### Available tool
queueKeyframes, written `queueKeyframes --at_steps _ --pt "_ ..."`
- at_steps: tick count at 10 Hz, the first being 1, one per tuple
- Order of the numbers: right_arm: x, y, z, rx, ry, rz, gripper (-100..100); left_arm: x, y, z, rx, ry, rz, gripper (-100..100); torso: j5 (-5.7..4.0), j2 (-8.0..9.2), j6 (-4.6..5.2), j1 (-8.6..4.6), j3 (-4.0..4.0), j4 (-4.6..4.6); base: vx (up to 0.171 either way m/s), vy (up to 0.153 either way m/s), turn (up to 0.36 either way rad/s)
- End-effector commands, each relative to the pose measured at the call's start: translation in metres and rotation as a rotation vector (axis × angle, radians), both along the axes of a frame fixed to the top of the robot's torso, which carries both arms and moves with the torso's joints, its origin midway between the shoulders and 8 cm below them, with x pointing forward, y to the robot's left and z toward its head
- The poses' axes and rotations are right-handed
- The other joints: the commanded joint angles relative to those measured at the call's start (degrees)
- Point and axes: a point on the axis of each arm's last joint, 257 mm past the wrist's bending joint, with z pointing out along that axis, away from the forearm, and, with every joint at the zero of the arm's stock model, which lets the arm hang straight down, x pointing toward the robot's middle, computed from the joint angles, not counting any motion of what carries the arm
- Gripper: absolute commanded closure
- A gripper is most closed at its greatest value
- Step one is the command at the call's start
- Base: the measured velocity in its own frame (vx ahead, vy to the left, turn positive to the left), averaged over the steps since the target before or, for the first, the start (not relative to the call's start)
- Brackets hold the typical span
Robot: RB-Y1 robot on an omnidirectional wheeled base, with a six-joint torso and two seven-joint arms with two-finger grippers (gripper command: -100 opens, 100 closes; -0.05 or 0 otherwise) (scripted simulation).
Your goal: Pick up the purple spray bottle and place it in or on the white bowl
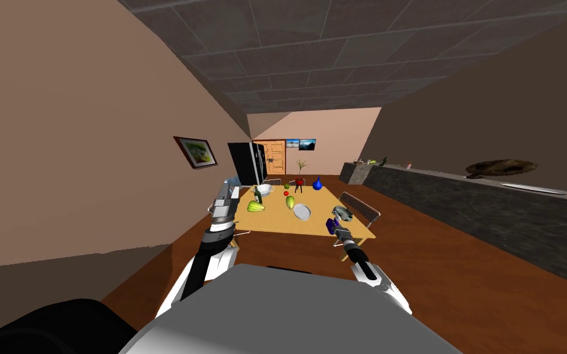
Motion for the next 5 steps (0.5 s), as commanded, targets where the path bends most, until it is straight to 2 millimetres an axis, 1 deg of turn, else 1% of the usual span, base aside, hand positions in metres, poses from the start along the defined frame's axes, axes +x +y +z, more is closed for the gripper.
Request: queueKeyframes --at_steps 1,2,3,4,5 --pt "0.016 0.002 0.018 0.014 -0.033 0.002 100 0.0 0.0 0.0 0.0 0.0 0.0 0 0.0 0.0 0.0 0.0 0.0 0.0 -0.191 -0.038 -0.14" --pt "0.016 0.002 0.018 0.014 -0.033 0.002 100 0.0 0.0 0.0 0.0 0.0 0.0 0 0.0 -0.03 0.0 0.0 0.01 0.03 -0.113 -0.034 -0.038" --pt "0.024 0.002 0.025 0.021 -0.047 0.002 100 0.0 0.0 0.0 0.0 0.0 0.0 0 -0.03 -0.28 -0.06 0.0 -0.13 -0.03 -0.085 -0.064 -0.05" --pt "0.035 -0.001 0.038 0.028 -0.069 0.001 100 0.0 0.0 0.0 0.0 0.0 0.0 0 -0.03 -0.45 -0.07 -0.1 -0.23 -0.04 -0.085 -0.109 -0.072" --pt "0.041 -0.004 0.047 0.029 -0.082 0.001 100 0.0 0.0 0.0 0.0 0.0 0.0 0 -0.04 -0.5 -0.04 -0.27 -0.26 -0.05 -0.047 -0.158 -0.045"
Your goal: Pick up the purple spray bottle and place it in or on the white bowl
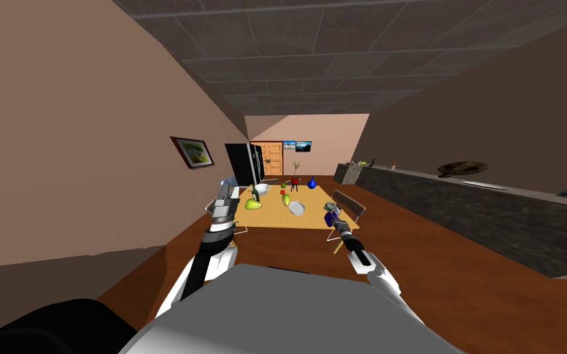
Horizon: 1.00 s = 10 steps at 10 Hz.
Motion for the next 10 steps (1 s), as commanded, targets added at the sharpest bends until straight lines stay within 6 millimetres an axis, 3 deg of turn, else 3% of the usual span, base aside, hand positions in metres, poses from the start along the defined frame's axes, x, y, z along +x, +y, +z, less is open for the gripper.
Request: queueKeyframes --at_steps 1,4,10 --pt "0.007 -0.005 0.013 0.001 -0.017 -0.002 100 0.0 0.0 0.0 0.0 0.0 0.0 0 0.0 0.0 0.0 0.0 0.0 0.0 0.016 -0.138 0.012" --pt "0.011 -0.026 0.027 -0.021 -0.03 -0.019 100 0.0 0.0 0.0 0.0 0.0 0.0 0 -0.03 -0.67 -0.12 -0.06 -0.38 -0.14 0.106 -0.169 0.114" --pt "-0.005 -0.079 0.037 -0.078 -0.009 -0.082 100 0.0 0.0 0.0 0.0 0.0 0.0 0 0.03 -1.01 -0.25 -0.07 -0.61 -0.25 0.152 -0.19 0.209"
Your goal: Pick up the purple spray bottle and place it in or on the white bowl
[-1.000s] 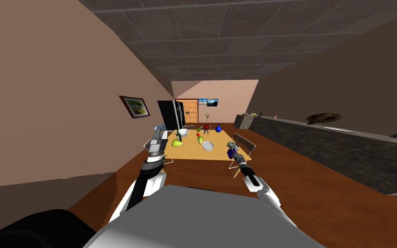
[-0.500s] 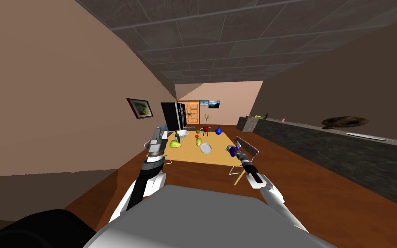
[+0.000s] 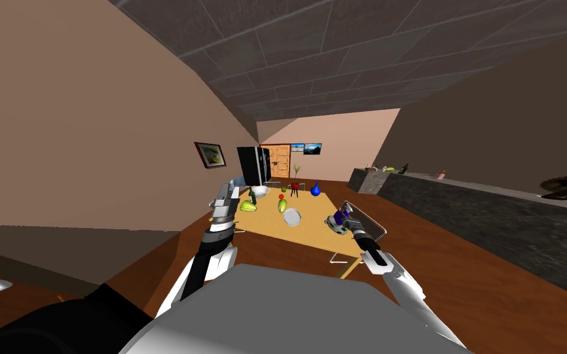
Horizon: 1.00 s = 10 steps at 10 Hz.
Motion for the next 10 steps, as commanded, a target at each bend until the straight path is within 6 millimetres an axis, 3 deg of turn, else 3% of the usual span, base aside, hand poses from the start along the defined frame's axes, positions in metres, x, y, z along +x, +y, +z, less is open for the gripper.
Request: queueKeyframes --at_steps 1,2,3,7,8,9,10 --pt "-0.003 -0.012 0.003 -0.019 0.006 -0.015 100 0.0 0.0 0.0 0.0 0.0 0.0 0 0.0 0.0 0.0 0.0 0.0 0.0 0.146 -0.177 0.194" --pt "-0.002 -0.007 0.002 -0.011 0.002 -0.009 100 0.0 0.0 0.0 0.0 0.0 0.0 0 0.03 0.0 -0.04 0.11 -0.01 -0.01 0.064 -0.086 0.051" --pt "-0.002 -0.009 0.004 -0.013 0.0 -0.011 -100 0.0 0.0 0.0 0.0 0.0 0.0 0 0.05 0.23 0.01 0.48 0.09 -0.02 0.013 -0.019 -0.002" --pt "-0.002 -0.009 0.005 -0.013 0.0 -0.011 -100 0.0 0.0 0.0 0.0 0.0 0.0 0 0.16 0.58 0.01 0.9 0.3 0.06 0.002 -0.002 0.0" --pt "-0.002 -0.009 0.005 -0.013 0.0 -0.011 0 0.0 0.0 0.0 0.0 0.0 0.0 0 0.16 0.59 0.01 0.91 0.31 0.07 0.0 0.0 0.0" --pt "0.008 -0.017 0.017 -0.014 -0.004 -0.015 -100 0.0 0.0 0.0 0.0 0.0 0.0 0 0.16 0.59 0.01 0.91 0.31 0.07 -0.054 0.024 0.046" --pt "0.012 -0.022 0.024 -0.015 -0.006 -0.018 -100 0.0 0.0 0.0 0.0 0.0 0.0 0 0.19 0.74 -0.01 0.99 0.39 0.1 -0.087 0.036 0.042"
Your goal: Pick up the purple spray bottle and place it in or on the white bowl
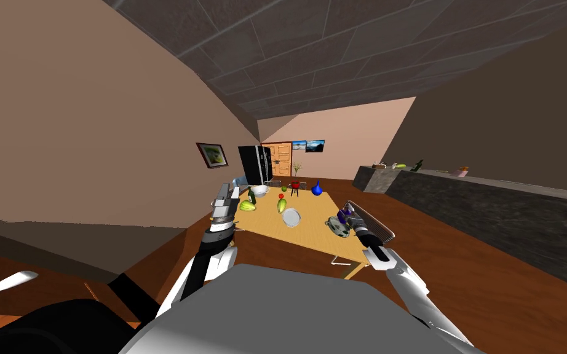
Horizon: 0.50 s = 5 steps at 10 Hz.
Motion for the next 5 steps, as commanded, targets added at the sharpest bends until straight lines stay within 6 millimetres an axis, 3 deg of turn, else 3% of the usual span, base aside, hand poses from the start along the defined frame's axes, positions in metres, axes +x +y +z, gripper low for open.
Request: queueKeyframes --at_steps 1,5 --pt "0.013 -0.013 0.018 0.0 -0.005 -0.008 -100 0.0 0.0 0.0 0.0 0.0 0.0 0 0.0 0.0 0.0 0.0 0.0 0.0 -0.106 0.042 0.051" --pt "0.033 -0.034 0.054 -0.002 -0.019 -0.027 -100 0.0 0.0 0.0 0.0 0.0 0.0 0 0.04 0.11 0.0 0.08 0.08 0.05 -0.098 0.043 0.038"
